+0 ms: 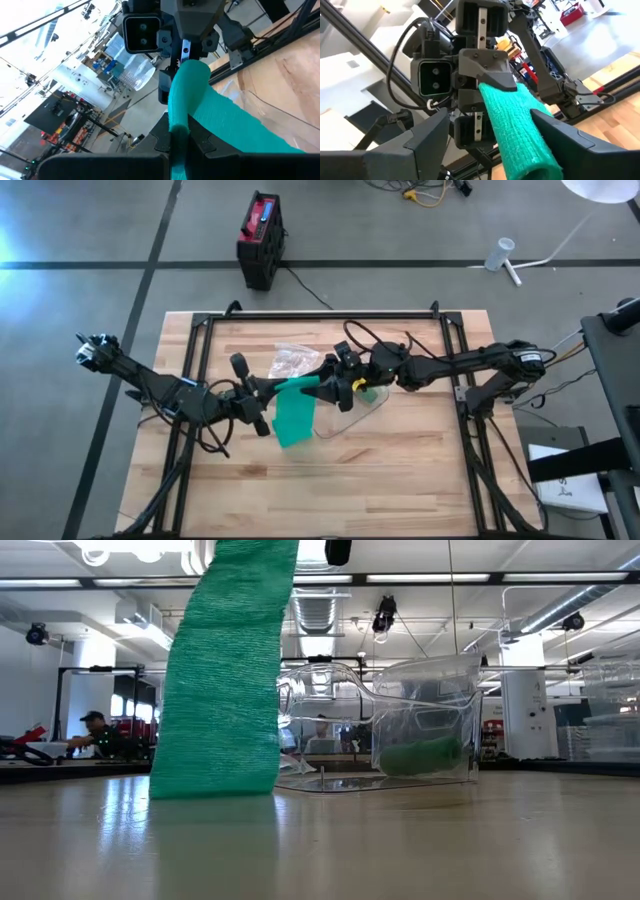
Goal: Roll bandage
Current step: Roll the dark green bandage
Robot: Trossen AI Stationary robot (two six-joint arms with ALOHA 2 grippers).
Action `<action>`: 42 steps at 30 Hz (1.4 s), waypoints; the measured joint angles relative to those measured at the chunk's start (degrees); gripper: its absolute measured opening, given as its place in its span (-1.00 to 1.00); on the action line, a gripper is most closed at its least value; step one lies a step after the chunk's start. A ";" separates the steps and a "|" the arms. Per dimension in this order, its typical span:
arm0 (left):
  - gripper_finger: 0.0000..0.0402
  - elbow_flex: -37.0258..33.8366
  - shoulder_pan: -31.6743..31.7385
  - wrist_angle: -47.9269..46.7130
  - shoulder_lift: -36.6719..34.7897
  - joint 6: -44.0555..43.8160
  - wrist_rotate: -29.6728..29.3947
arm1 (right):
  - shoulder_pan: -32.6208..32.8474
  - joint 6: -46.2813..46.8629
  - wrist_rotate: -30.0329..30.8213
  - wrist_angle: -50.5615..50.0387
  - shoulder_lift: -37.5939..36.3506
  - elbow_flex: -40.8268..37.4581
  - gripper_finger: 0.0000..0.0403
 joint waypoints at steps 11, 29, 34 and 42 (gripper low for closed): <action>-0.96 -0.06 0.04 0.19 0.00 -0.25 3.02 | -0.29 0.72 0.87 -0.70 0.00 0.00 0.16; -0.96 -0.07 0.04 3.17 0.00 4.35 4.46 | -0.39 1.03 1.24 -0.69 0.16 0.02 0.29; -0.96 -0.07 0.04 3.08 0.00 4.75 4.48 | -0.39 1.43 1.26 -0.67 0.17 0.00 0.30; -0.95 -0.09 0.69 3.02 0.00 4.40 4.24 | -0.39 0.89 1.31 -0.26 0.20 0.02 0.13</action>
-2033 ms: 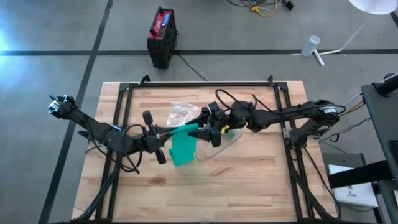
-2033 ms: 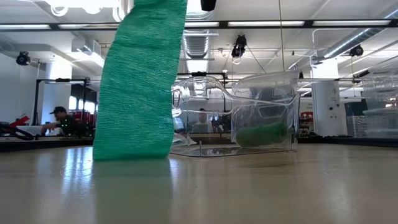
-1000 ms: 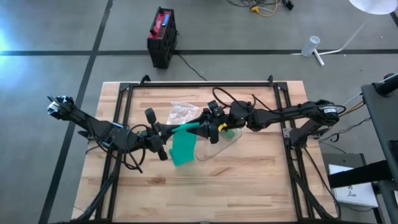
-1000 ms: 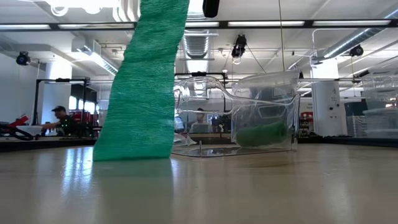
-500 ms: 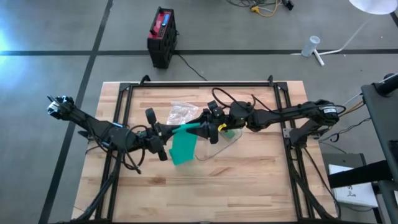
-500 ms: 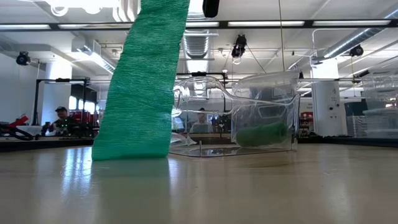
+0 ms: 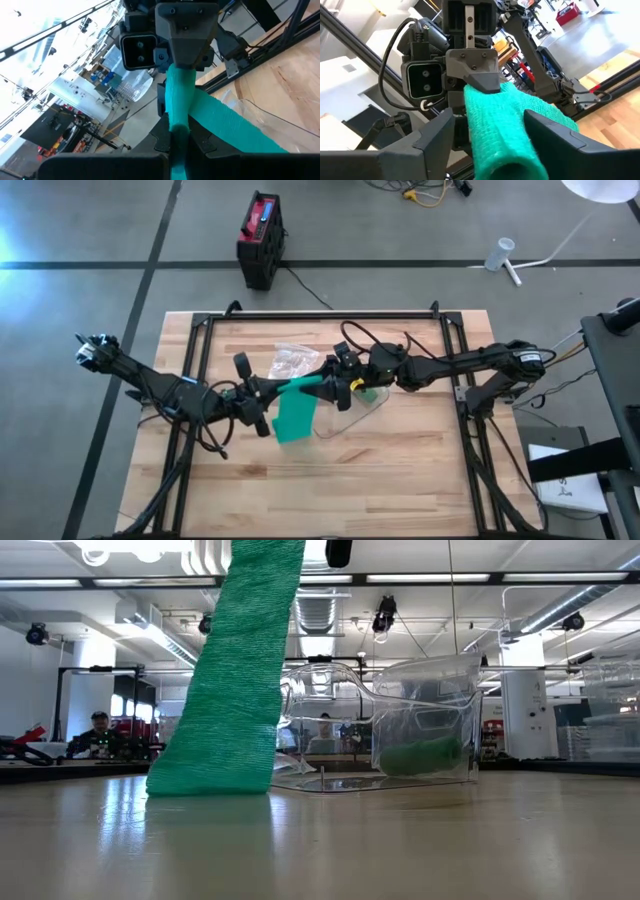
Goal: Roll bandage
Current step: Roll the dark green bandage
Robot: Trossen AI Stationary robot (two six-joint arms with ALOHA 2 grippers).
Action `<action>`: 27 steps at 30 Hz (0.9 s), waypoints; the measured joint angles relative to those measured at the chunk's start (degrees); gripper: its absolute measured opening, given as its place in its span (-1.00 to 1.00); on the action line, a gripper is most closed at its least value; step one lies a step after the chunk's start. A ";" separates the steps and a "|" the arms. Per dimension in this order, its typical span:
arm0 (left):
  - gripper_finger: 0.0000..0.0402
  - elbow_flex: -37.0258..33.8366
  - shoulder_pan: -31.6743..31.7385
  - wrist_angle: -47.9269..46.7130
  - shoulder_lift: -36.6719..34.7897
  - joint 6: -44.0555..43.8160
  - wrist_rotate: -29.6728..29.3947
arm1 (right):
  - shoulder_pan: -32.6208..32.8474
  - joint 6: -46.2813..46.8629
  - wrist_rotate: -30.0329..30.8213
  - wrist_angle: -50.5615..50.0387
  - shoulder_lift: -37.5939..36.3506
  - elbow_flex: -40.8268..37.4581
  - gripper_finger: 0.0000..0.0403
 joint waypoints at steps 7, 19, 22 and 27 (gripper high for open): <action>-0.95 0.00 0.44 -0.26 0.00 -1.31 -0.07 | -0.01 -1.61 0.17 0.05 0.04 -0.02 -0.18; -0.89 0.00 0.44 -1.27 0.00 -9.59 0.31 | -0.02 -4.46 0.20 0.40 0.09 -0.02 -0.86; -0.70 0.00 0.44 -1.70 -0.01 -13.38 0.50 | -0.02 -5.42 -0.07 0.48 0.09 -0.02 -0.93; -0.23 1.51 0.44 -6.81 -0.37 -22.47 1.57 | -0.01 -6.67 -0.07 0.73 0.09 -0.02 -0.91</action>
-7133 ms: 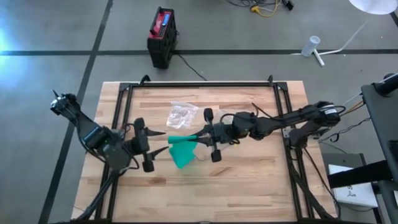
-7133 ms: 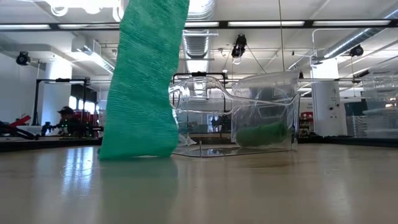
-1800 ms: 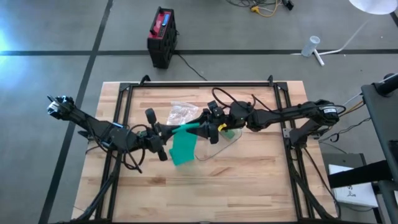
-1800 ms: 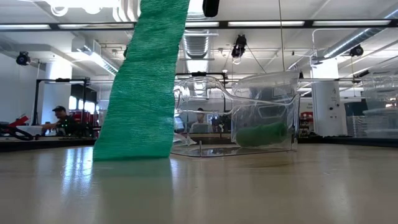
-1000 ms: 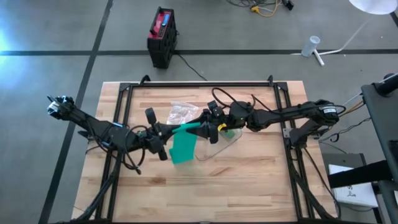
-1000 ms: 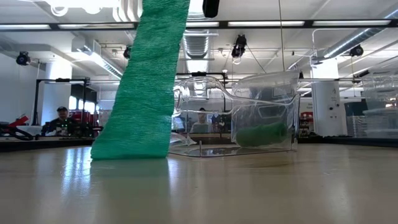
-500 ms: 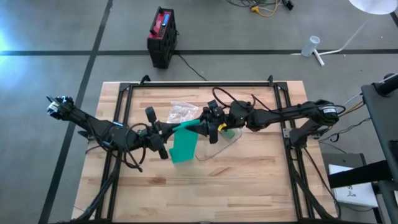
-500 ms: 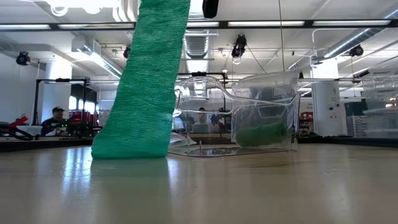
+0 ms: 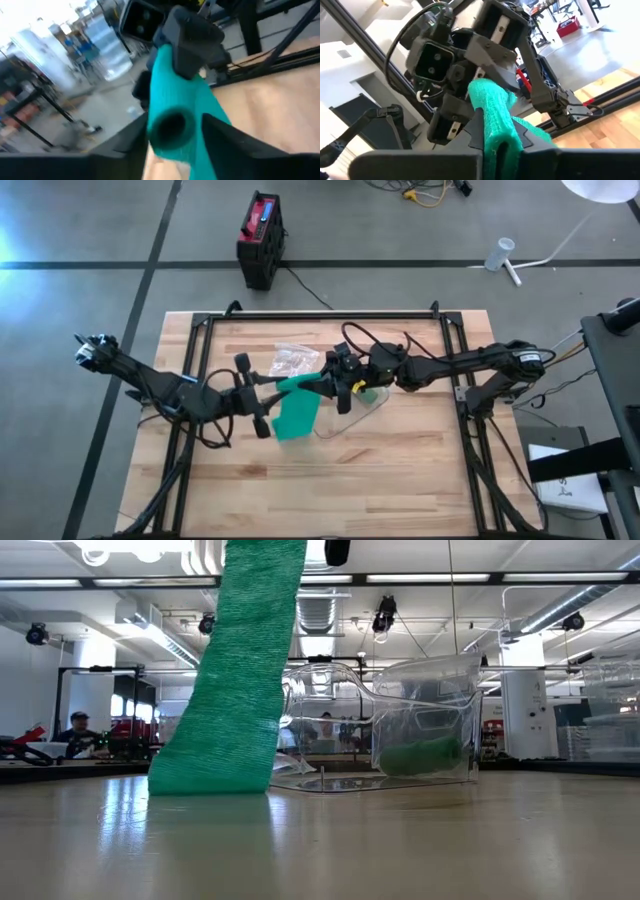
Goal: Roll bandage
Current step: Roll the dark green bandage
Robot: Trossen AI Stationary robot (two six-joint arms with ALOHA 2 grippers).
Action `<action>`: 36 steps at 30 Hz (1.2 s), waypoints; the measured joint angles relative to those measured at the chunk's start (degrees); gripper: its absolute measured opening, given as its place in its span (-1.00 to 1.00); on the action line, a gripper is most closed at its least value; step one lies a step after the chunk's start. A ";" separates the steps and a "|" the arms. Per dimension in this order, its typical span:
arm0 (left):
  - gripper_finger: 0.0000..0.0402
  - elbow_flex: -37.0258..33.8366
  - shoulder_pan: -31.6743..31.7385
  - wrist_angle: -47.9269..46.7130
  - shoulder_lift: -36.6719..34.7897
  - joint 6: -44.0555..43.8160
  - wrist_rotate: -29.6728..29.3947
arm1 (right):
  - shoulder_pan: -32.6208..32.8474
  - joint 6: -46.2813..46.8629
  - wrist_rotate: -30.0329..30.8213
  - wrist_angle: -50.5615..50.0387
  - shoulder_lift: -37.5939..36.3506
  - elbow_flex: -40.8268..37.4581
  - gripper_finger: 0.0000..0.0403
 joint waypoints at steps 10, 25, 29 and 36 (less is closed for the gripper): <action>0.44 8.30 0.43 -10.30 -0.33 -24.13 10.41 | 0.03 -10.22 0.02 1.38 -0.04 0.00 -0.92; 0.33 7.86 9.97 -11.26 0.07 -30.12 22.27 | 0.51 -26.65 -0.43 1.22 -0.04 0.01 -0.93; 0.07 7.86 11.09 -11.18 0.06 -30.34 25.63 | 1.17 -28.91 -0.42 1.24 -0.04 0.01 -0.92; -0.78 7.86 11.04 -11.84 -0.05 -29.78 26.73 | 1.74 -29.08 0.03 1.17 -0.04 0.02 -0.91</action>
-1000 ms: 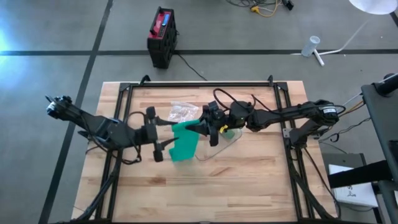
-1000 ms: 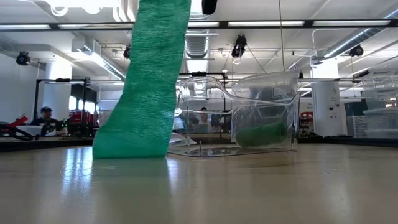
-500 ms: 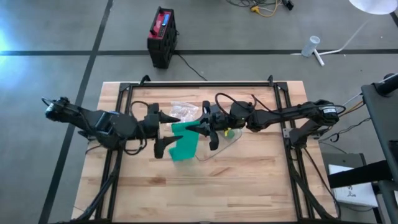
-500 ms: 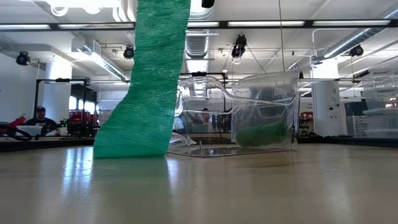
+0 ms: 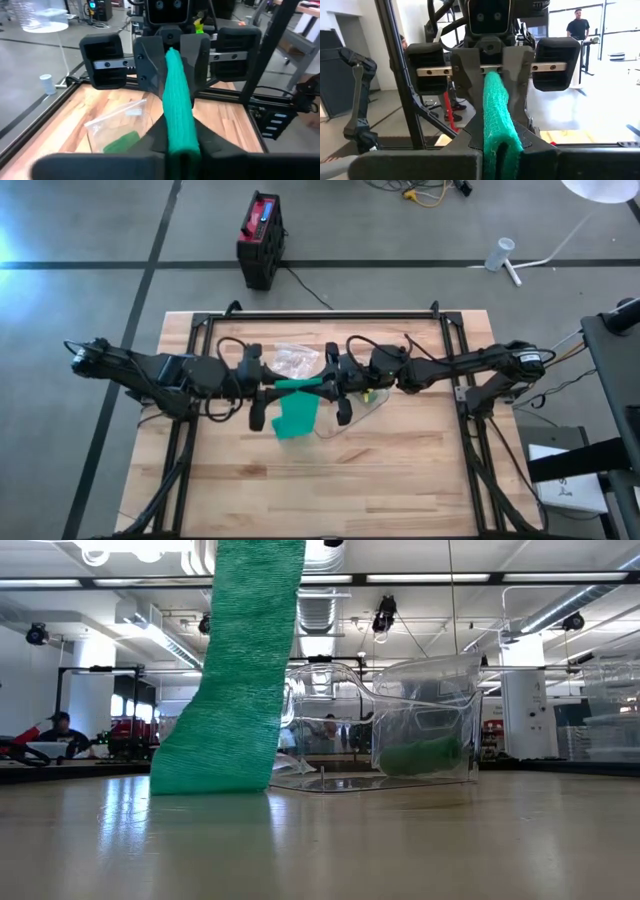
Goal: Roll bandage
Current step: Roll the dark green bandage
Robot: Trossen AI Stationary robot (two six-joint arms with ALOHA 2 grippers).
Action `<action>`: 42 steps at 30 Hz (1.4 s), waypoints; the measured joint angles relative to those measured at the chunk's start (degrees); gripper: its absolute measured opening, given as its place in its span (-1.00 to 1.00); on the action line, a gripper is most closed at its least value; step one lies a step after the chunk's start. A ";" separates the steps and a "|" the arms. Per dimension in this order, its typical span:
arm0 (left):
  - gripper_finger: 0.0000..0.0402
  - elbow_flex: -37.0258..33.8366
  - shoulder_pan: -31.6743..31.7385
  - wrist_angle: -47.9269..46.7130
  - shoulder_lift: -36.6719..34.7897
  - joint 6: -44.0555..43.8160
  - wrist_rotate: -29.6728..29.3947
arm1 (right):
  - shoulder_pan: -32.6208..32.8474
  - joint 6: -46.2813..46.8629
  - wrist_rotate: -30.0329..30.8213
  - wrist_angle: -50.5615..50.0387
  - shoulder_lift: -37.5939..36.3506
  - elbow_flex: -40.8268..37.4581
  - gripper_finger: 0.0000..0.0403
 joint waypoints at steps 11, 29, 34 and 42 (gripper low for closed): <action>-0.95 -0.09 0.02 -0.77 -1.53 2.74 0.77 | 0.37 16.29 -0.48 0.98 -0.02 0.01 -0.53; -0.95 2.95 0.09 -6.00 -1.60 12.52 4.09 | 0.40 29.24 -0.05 1.42 -0.02 0.01 0.37; -0.95 6.71 0.09 -11.92 0.52 12.53 4.58 | 0.29 30.38 0.02 1.56 -0.02 0.01 0.41; -0.95 11.43 0.63 -15.13 5.09 14.44 4.49 | 0.29 30.27 0.17 1.58 -0.02 0.01 0.34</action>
